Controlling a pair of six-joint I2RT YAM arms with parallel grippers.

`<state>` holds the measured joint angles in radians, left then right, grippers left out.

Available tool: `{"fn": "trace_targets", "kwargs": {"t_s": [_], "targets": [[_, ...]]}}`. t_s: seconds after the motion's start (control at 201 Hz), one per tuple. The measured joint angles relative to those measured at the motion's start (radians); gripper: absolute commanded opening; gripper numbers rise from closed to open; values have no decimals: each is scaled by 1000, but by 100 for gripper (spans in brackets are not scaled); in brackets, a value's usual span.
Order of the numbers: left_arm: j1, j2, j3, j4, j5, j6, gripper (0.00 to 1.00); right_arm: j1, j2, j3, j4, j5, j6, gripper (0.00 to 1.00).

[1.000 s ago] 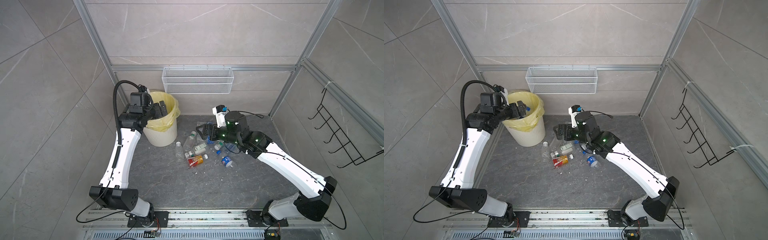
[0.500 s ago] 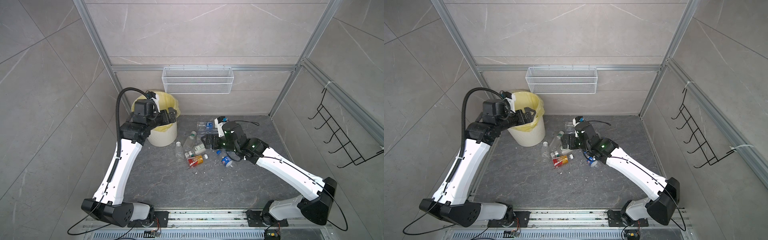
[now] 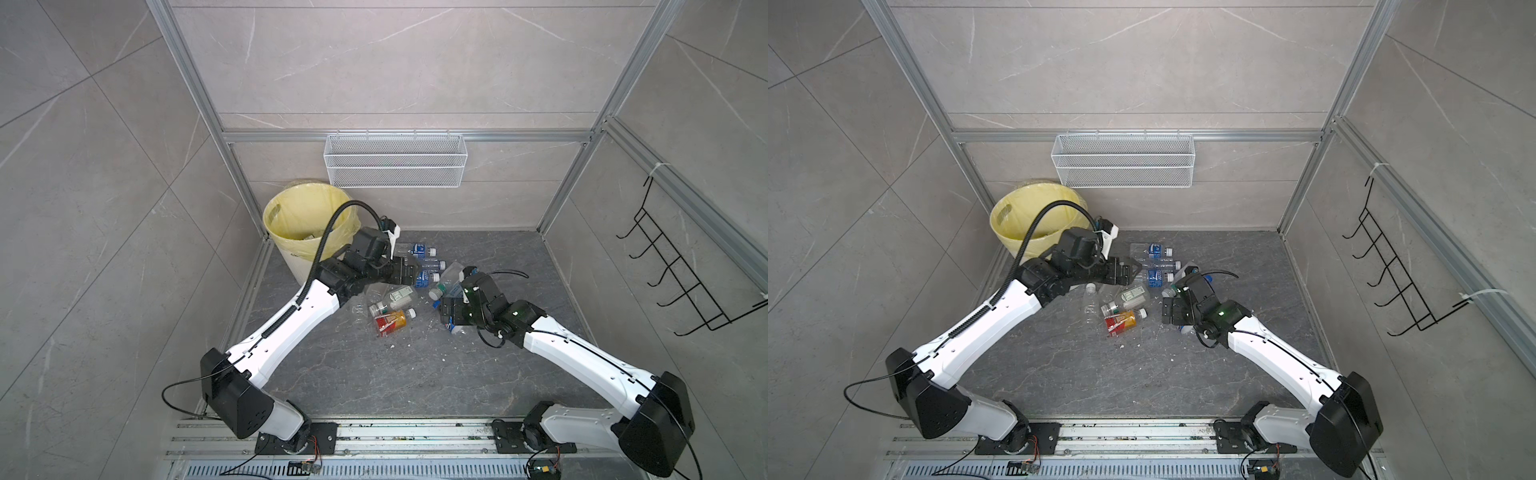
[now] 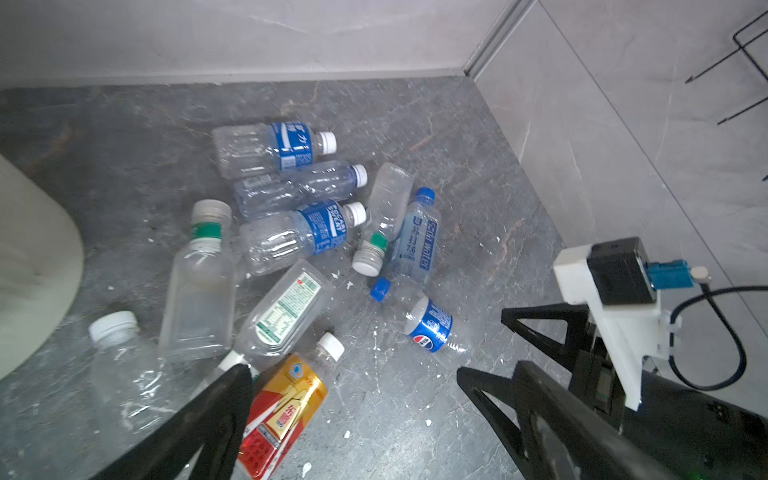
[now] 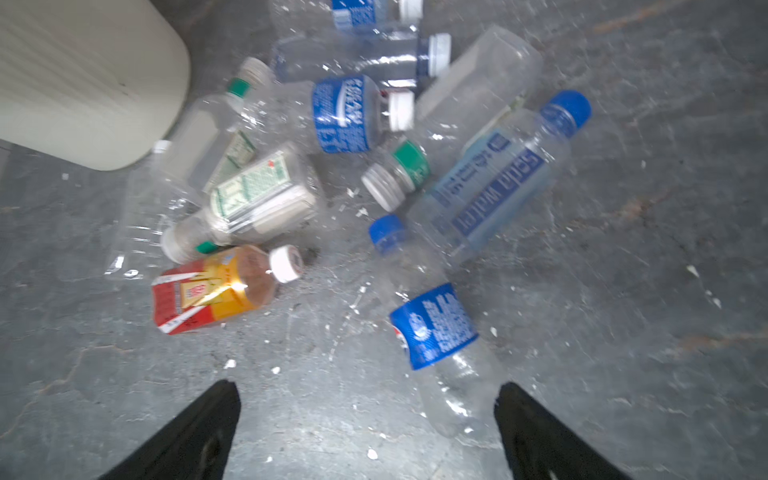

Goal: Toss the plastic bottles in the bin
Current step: 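Grasp the blue-labelled clear water bottle with the right gripper and lift it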

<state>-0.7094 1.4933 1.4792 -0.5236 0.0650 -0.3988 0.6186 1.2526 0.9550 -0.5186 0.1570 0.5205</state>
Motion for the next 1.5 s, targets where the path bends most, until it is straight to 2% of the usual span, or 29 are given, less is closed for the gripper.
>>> {"fn": "trace_targets", "kwargs": {"t_s": [0.129, 0.264, 0.483, 0.931, 1.225, 1.503], "targets": [[-44, 24, -69, 66, 21, -44, 100, -50, 0, -68, 25, -17, 3, 99], [-50, 24, -179, 137, 44, -113, 100, -84, 39, -106, 67, -37, 7, 97], [-66, 24, -299, 203, 52, -203, 100, -114, 148, -145, 132, -56, 8, 86], [-76, 24, -320, 265, 70, -255, 100, -115, 257, -153, 222, -127, 2, 74], [-76, 24, -320, 266, 70, -258, 100, -96, 269, -153, 224, -149, 10, 73], [-76, 24, -320, 266, 69, -267, 100, -52, 269, -168, 218, -150, 21, 77]]}}
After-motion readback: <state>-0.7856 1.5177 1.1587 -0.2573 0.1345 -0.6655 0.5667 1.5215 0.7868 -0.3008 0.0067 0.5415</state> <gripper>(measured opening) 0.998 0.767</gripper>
